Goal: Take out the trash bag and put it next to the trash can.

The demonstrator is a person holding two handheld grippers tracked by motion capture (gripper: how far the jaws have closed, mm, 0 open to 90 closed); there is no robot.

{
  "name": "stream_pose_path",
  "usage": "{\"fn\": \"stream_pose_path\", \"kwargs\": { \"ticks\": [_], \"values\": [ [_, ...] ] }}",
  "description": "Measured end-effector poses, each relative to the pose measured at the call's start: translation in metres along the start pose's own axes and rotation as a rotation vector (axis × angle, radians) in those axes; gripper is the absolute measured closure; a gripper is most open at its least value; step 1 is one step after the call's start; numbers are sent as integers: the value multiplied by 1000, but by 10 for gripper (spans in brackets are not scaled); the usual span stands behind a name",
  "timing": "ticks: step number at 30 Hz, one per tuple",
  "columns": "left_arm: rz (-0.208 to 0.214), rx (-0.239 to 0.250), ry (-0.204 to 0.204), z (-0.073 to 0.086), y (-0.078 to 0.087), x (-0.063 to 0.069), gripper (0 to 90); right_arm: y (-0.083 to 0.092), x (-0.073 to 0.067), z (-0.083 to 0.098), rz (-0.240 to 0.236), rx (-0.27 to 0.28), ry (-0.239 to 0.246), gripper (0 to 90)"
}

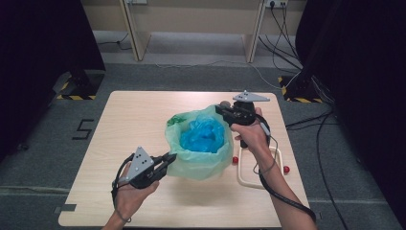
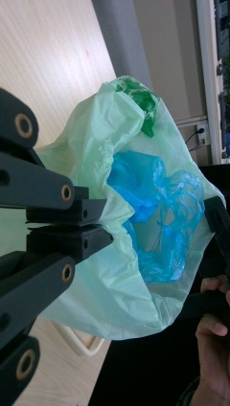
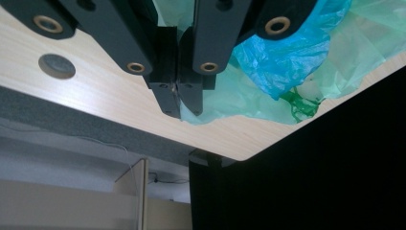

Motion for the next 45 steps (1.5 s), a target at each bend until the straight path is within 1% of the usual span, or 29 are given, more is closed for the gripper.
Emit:
{"fn": "stream_pose_path", "kwargs": {
  "ticks": [9, 14, 18, 22, 27, 30, 31, 32, 33, 34, 36, 39, 41, 45],
  "values": [
    [13, 47, 7, -24, 12, -8, 863, 6, -16, -29, -17, 29, 37, 894],
    [1, 71, 1, -34, 20, -12, 862, 5, -23, -43, -31, 38, 38, 894],
    [-9, 81, 3, -38, 26, -17, 860, 1, -30, -53, -47, 41, 43, 893],
    [-22, 90, 9, -39, 34, -23, 860, -4, -41, -64, -58, 43, 61, 893],
    [-47, 94, 17, -38, 47, -35, 859, -13, -55, -75, -75, 43, 79, 892],
    [-61, 99, 36, -37, 57, -44, 859, -19, -63, -79, -86, 35, 90, 892],
    [-66, 101, 38, -36, 60, -46, 859, -21, -67, -82, -89, 35, 96, 892],
    [-66, 101, 38, -36, 60, -46, 860, -21, -67, -82, -89, 35, 96, 892],
    [-76, 103, 41, -36, 64, -50, 860, -22, -69, -83, -95, 36, 100, 892],
    [-86, 111, 48, -36, 70, -54, 860, -25, -76, -87, -104, 37, 107, 892],
    [-90, 114, 50, -36, 73, -55, 860, -26, -78, -88, -106, 37, 110, 892],
    [-105, 125, 57, -36, 81, -61, 860, -31, -87, -92, -121, 36, 123, 892],
    [-106, 127, 59, -34, 85, -62, 860, -35, -93, -93, -130, 30, 134, 892],
    [-113, 129, 72, -30, 90, -66, 858, -44, -102, -94, -149, 20, 135, 892]
  ]
}}
Point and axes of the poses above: each handheld gripper's, and its own axes: y roughly backward along the jaws, z roughly out of its underside, x roughly to its right, the point moved 4 cm from there along -y, roughly forward along the jaws, and after that the axes turned 8 degrees about -x, right-handed, at the moved point
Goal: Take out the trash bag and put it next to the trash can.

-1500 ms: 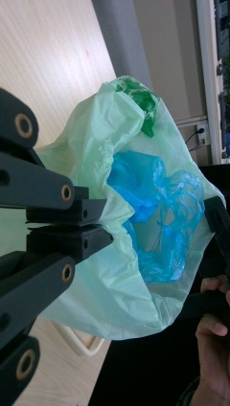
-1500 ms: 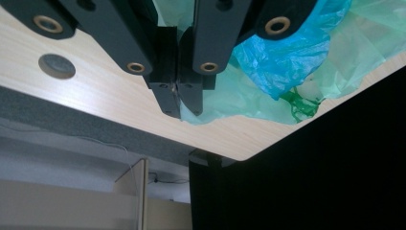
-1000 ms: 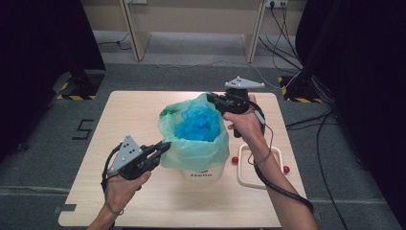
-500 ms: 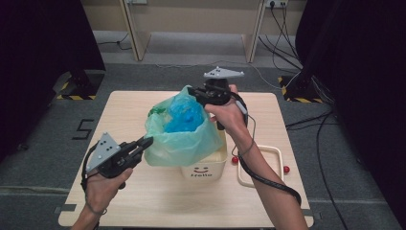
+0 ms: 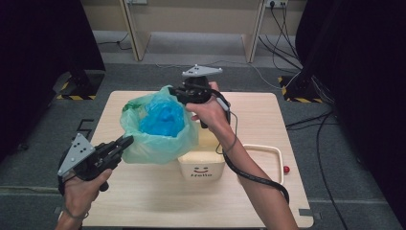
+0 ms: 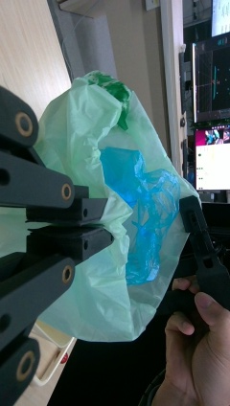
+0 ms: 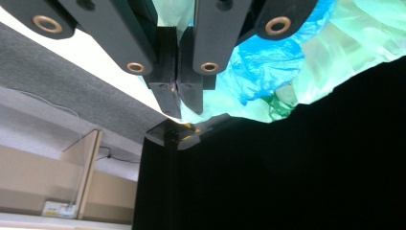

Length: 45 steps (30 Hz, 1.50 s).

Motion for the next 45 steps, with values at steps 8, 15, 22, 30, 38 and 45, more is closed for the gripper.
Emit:
{"fn": "stream_pose_path", "kwargs": {
  "ticks": [8, 15, 22, 30, 38, 45],
  "values": [
    [-28, 13, 27, 5, 13, -12, 855, -22, -18, -10, -31, -20, 24, 890],
    [-43, 6, 40, 12, 21, -20, 850, -38, -33, -14, -57, -46, 51, 889],
    [-73, -31, 41, 21, 32, -33, 849, -61, -41, -9, -87, -82, 44, 887],
    [-77, -71, 68, 39, 33, -41, 842, -80, -46, 1, -83, -124, 48, 885],
    [-67, -120, 95, 60, 22, -42, 845, -104, -48, 22, -71, -187, 49, 882],
    [-70, -164, 125, 82, 14, -44, 845, -121, -39, 43, -46, -242, 28, 880]
  ]
}}
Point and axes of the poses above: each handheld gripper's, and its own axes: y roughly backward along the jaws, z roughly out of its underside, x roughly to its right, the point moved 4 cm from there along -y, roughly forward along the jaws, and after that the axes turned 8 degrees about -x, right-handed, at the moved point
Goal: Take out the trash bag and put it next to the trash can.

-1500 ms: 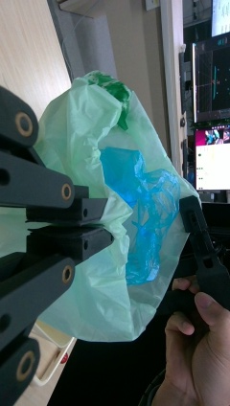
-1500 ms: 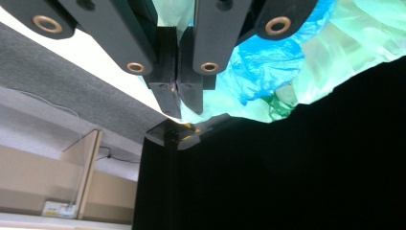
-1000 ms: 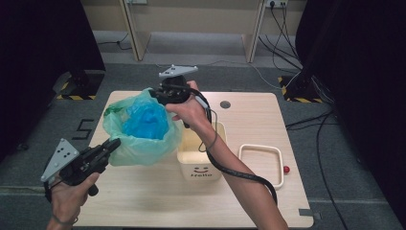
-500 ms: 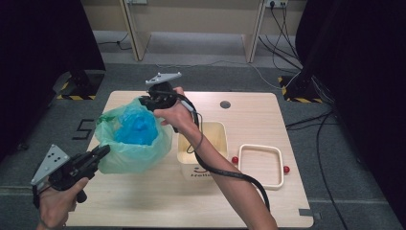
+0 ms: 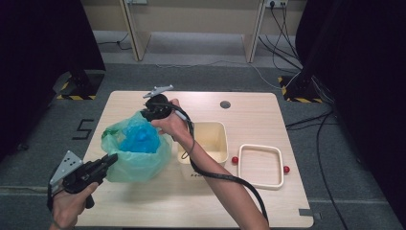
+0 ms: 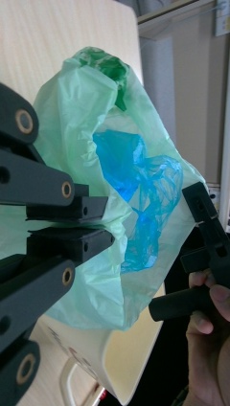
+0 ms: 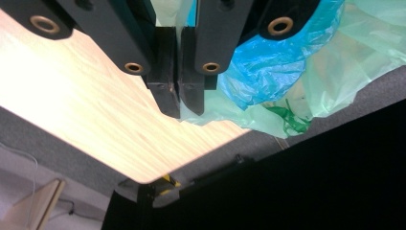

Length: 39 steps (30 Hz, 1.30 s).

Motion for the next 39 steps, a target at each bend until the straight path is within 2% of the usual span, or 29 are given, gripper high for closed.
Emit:
{"fn": "stream_pose_path", "kwargs": {
  "ticks": [7, 10, 12, 18, 20, 22, 25, 32, 39],
  "values": [
    [-17, -47, -2, 15, -12, -3, 832, -14, 4, 14, 20, -48, 3, 865],
    [-17, -68, 2, 20, -16, -3, 787, -15, 4, 14, 20, -53, 6, 811],
    [-14, -85, -2, 21, -18, -3, 723, -16, 3, 13, 19, -77, 0, 731],
    [-54, -73, 14, 10, -11, 0, 391, -6, 0, 6, 29, -67, -30, 500],
    [-51, -62, 4, 5, -6, 5, 343, 0, 0, 2, 33, -59, -38, 442],
    [-55, -50, -21, 0, -3, 12, 319, 5, -1, -1, 44, -53, -49, 390],
    [-53, -33, -36, -6, -1, 20, 294, 14, -1, -4, 41, -33, -60, 360],
    [1, -11, -64, -17, -5, 42, 288, 37, 3, -7, 39, 13, -78, 341],
    [59, -28, -83, -18, -18, 63, 289, 61, 15, -2, 27, 58, -113, 336]
  ]
}}
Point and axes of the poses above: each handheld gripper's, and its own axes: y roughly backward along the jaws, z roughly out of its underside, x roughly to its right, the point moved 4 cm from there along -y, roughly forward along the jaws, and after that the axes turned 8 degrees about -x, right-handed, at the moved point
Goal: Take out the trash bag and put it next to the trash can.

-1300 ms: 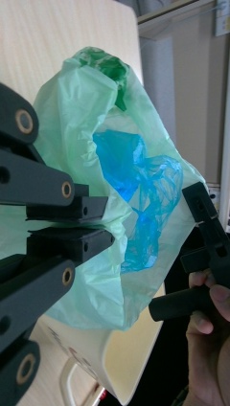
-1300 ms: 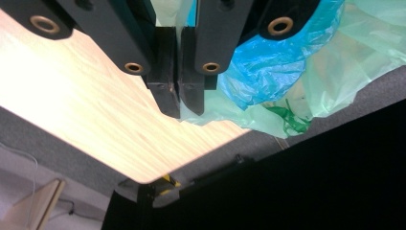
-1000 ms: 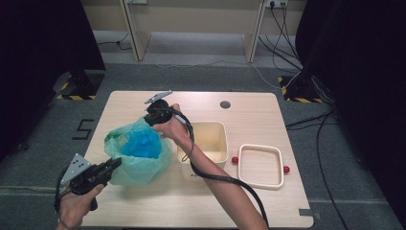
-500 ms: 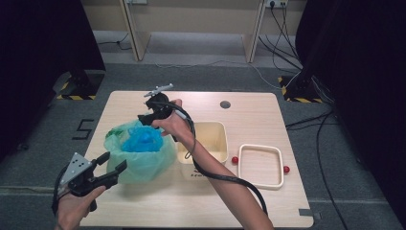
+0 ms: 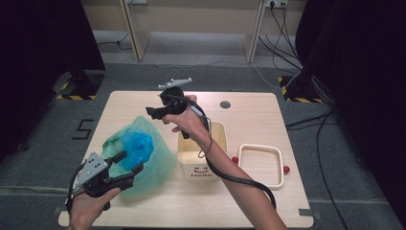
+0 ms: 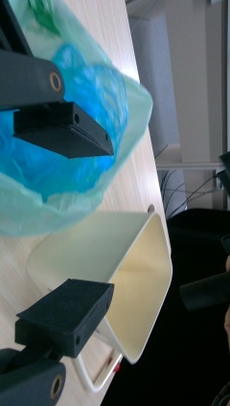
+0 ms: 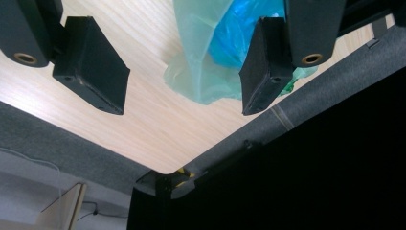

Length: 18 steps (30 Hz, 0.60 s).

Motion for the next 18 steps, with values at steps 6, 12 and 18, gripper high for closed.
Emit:
{"fn": "stream_pose_path", "kwargs": {
  "ticks": [6, 12, 18],
  "values": [
    [86, -29, 17, 5, -19, 18, 289, 18, 15, 9, 10, 24, -23, 337],
    [154, -47, 8, 11, -37, 37, 260, 36, 30, 24, 17, 39, -43, 331],
    [213, -74, -23, 20, -54, 56, 229, 54, 43, 37, 17, 69, -73, 310]
  ]
}}
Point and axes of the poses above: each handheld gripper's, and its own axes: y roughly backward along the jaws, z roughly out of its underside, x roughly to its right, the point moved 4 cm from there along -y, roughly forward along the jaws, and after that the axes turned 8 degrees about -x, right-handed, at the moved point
